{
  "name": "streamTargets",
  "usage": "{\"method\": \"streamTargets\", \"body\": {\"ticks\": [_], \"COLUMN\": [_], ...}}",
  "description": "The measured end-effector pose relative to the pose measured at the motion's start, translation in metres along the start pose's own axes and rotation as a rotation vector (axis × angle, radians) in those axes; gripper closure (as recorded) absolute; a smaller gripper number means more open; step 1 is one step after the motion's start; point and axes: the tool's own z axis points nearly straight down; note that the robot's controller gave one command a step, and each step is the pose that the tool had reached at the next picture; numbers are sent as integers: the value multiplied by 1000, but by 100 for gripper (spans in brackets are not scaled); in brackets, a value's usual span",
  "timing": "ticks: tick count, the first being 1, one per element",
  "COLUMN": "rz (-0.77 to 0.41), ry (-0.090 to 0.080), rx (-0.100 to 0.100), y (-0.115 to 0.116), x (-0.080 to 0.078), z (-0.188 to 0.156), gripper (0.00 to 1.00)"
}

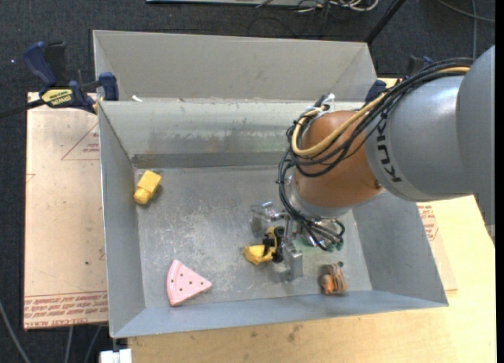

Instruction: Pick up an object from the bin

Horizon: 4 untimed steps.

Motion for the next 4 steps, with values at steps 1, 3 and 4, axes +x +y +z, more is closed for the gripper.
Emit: {"method": "streamTargets", "body": {"ticks": [1, 3, 4], "rz": [231, 231, 231], "ry": [3, 2, 2], "rx": [-1, -1, -1], "y": [-11, -11, -11], "x": [23, 22, 22], "z": [15, 14, 10], "gripper": [100, 100, 100]}}
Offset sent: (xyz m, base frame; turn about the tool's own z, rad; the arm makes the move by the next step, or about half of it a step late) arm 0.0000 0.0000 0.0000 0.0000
